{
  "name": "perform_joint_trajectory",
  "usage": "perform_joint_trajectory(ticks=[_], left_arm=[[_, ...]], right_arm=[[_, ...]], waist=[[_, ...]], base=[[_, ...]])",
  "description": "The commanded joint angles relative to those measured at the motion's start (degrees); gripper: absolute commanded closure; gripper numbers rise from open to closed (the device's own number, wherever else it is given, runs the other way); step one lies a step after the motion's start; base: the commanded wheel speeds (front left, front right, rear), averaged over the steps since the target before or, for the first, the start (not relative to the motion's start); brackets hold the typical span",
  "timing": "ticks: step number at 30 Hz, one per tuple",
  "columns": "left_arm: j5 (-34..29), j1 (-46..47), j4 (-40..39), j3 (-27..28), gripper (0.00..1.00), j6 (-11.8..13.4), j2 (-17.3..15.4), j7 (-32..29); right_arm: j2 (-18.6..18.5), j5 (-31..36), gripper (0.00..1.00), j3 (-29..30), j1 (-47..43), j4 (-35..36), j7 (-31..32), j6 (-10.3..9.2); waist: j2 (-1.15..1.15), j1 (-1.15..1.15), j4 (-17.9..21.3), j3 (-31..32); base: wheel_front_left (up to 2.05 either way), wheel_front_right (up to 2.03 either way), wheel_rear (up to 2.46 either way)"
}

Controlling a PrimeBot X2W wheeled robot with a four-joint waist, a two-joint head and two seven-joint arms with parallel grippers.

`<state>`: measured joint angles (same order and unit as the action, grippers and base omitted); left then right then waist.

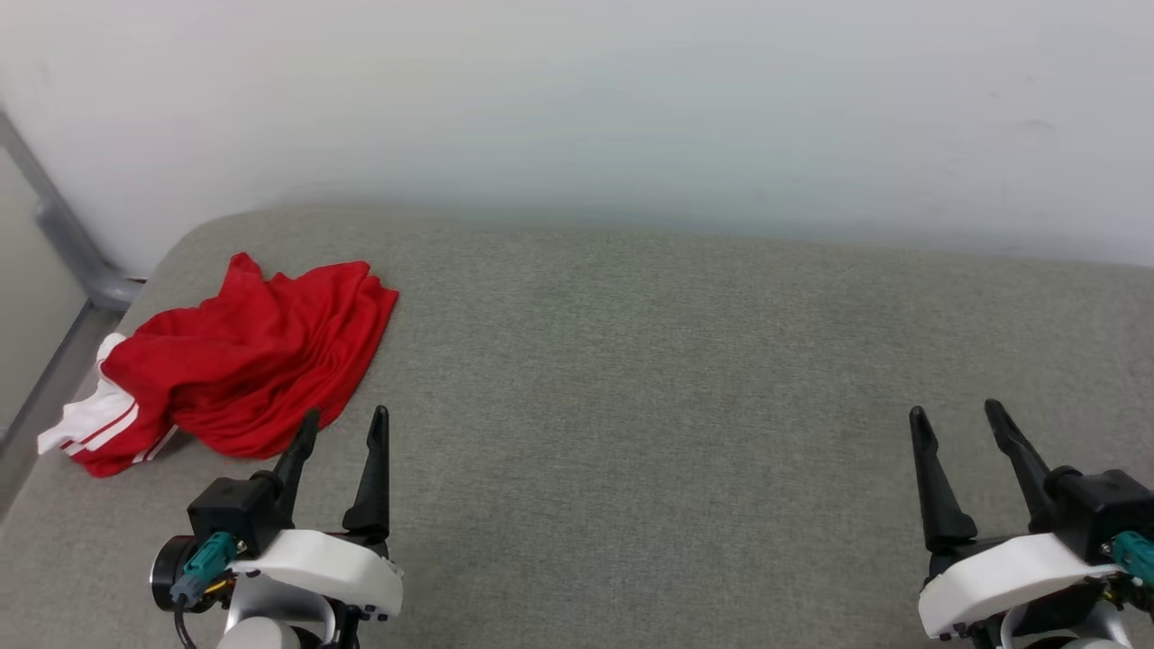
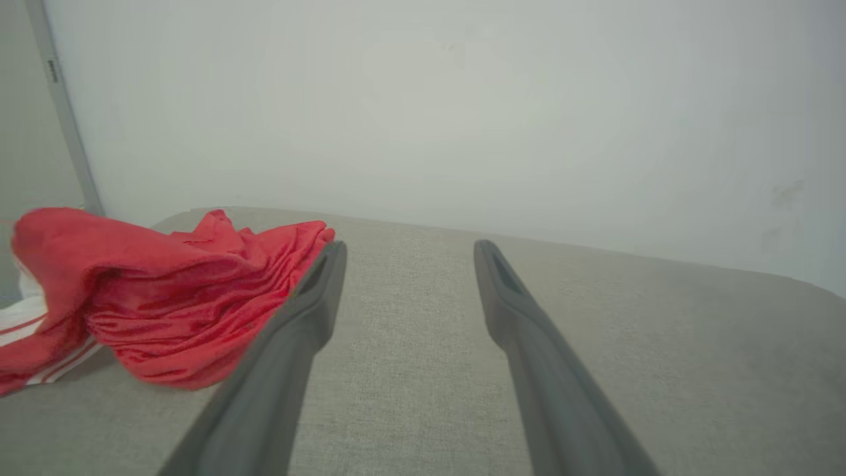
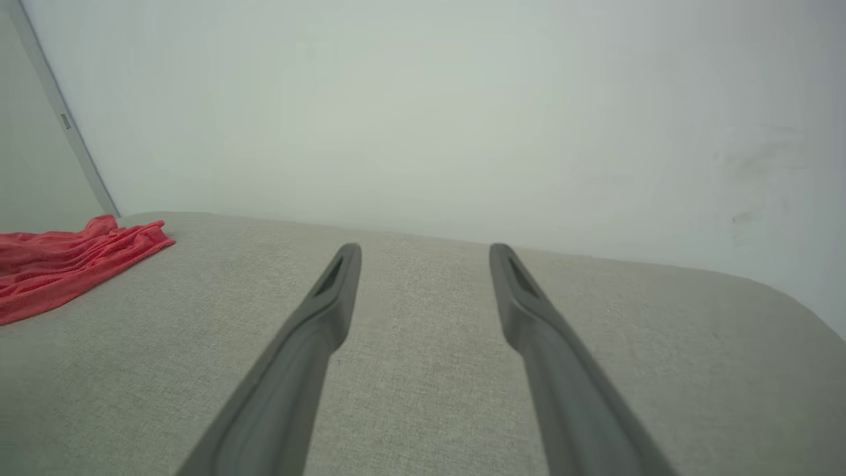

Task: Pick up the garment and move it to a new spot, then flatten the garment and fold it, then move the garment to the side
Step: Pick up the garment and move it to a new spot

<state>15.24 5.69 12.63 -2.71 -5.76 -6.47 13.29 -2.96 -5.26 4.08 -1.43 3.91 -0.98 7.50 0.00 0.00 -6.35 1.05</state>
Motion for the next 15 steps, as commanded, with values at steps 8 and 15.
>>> perform_joint_trajectory(ticks=[8, 15], left_arm=[[-3.14, 0.83, 0.76, 2.32, 0.0, 0.78, -0.21, 1.24], [-4.93, 0.11, 1.55, 3.79, 0.0, 0.89, -0.31, 1.93]], right_arm=[[0.1, 2.36, 0.0, -3.28, -0.06, 0.18, -1.08, -0.02], [0.1, 3.86, 0.0, -5.28, 0.57, 0.06, -1.84, -0.02]], waist=[[0.0, 0.0, -8.44, -0.17], [0.0, 0.0, -14.09, -0.14]], base=[[0.0, 0.0, 0.0], [0.0, 0.0, 0.0]])
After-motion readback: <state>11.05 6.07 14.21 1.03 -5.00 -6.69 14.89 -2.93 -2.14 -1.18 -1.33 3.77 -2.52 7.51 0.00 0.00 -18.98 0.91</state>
